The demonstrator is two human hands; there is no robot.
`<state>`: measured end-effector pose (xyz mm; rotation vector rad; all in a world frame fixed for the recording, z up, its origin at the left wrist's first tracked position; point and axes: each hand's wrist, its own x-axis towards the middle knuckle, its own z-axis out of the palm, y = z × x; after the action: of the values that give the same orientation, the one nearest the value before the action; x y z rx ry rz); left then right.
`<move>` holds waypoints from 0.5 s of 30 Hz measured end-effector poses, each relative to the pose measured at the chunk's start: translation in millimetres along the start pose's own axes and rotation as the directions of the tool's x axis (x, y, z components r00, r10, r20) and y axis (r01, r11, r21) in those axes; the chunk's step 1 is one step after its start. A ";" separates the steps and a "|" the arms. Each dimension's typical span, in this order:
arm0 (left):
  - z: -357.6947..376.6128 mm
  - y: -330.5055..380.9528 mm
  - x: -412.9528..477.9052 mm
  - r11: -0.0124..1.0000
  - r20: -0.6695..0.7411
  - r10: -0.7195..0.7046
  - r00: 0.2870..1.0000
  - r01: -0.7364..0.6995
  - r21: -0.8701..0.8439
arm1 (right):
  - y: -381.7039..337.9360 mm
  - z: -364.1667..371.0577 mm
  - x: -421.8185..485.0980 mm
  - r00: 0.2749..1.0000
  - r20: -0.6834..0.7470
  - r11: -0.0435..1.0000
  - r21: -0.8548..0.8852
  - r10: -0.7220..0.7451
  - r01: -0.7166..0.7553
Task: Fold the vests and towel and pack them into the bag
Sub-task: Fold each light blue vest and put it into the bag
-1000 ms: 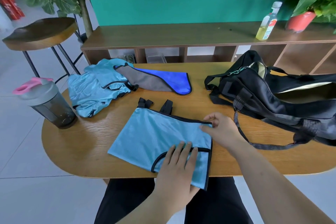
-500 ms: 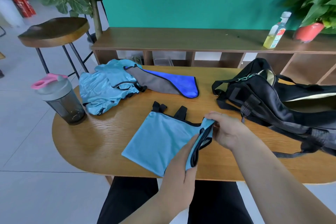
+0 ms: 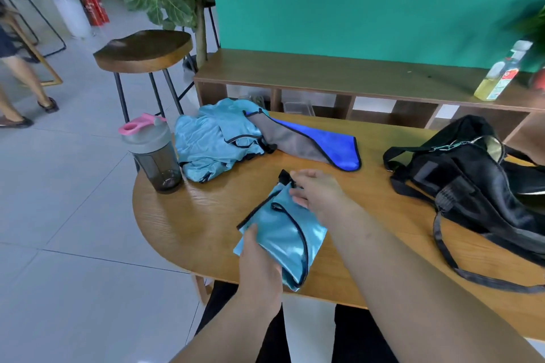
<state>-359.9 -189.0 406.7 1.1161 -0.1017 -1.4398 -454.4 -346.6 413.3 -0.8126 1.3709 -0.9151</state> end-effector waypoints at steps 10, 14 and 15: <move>-13.8 4.9 12.9 0.985 -0.159 -0.104 0.982 0.080 -0.152 | 44.1 -36.3 -46.9 0.759 0.039 0.567 -0.641 -0.650 0.518; -20.3 0.8 13.3 0.992 -0.177 0.064 0.982 -0.043 0.121 | 66.9 -34.6 -54.3 0.749 0.282 0.316 -0.777 -0.599 0.545; -21.4 2.5 11.2 0.974 -0.172 0.125 0.977 -0.087 0.209 | 71.2 -32.0 -54.6 0.769 0.331 0.269 -0.801 -0.547 0.535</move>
<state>-341.5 -187.2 390.9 1.3843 -0.1759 -1.2441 -480.9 -264.9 372.0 -2.2243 1.5759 -0.6443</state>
